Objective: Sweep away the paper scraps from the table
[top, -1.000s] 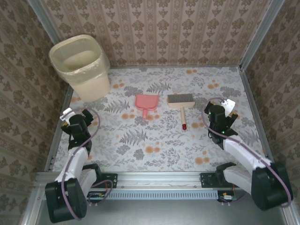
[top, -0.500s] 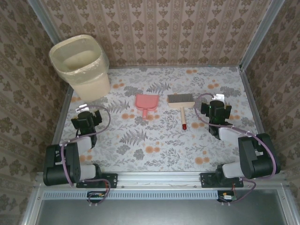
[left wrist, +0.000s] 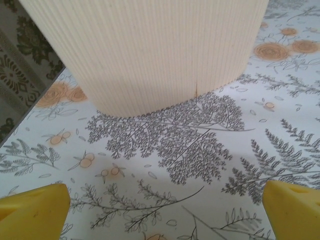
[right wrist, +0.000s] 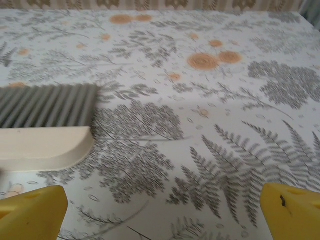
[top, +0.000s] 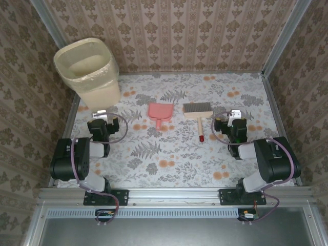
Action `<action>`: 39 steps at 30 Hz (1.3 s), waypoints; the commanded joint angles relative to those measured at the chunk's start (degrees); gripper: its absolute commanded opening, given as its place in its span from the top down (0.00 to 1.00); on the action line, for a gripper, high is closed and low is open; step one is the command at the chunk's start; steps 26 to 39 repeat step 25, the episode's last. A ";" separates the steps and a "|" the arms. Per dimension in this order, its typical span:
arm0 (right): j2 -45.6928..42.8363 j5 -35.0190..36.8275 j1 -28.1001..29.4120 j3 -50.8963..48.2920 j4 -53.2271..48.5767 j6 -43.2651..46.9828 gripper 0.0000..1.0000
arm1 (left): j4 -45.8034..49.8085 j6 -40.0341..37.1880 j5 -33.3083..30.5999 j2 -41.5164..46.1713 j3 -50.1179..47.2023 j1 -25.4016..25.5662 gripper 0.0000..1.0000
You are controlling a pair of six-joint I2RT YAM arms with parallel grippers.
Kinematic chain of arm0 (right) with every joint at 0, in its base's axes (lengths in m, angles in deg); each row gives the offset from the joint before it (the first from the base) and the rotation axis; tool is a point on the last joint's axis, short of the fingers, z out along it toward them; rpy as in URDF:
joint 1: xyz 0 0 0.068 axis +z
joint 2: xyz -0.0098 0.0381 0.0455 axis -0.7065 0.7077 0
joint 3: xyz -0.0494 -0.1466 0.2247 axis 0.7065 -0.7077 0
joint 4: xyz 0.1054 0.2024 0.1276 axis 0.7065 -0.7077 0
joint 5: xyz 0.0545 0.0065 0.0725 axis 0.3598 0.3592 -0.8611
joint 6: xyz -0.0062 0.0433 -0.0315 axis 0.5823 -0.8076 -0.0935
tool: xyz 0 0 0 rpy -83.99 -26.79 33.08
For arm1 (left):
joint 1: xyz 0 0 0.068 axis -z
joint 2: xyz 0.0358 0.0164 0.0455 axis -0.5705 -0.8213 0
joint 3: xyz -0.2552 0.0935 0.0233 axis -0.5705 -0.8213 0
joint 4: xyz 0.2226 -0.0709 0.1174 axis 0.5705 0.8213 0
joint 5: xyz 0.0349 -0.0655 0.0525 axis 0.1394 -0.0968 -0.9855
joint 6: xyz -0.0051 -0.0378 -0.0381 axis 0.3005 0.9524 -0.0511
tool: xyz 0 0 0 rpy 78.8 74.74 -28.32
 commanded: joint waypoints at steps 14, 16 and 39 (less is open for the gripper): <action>0.69 1.26 -1.28 4.86 -1.45 -1.64 0.00 | -1.75 -2.23 -0.08 0.04 1.79 0.92 0.00; 0.68 1.26 -1.24 4.86 -1.45 -1.67 0.00 | -1.50 -2.39 0.05 -0.07 2.06 0.92 0.00; 0.69 1.26 -1.31 4.90 -1.58 -1.64 0.00 | -0.65 -3.06 3.51 0.05 2.36 0.59 0.00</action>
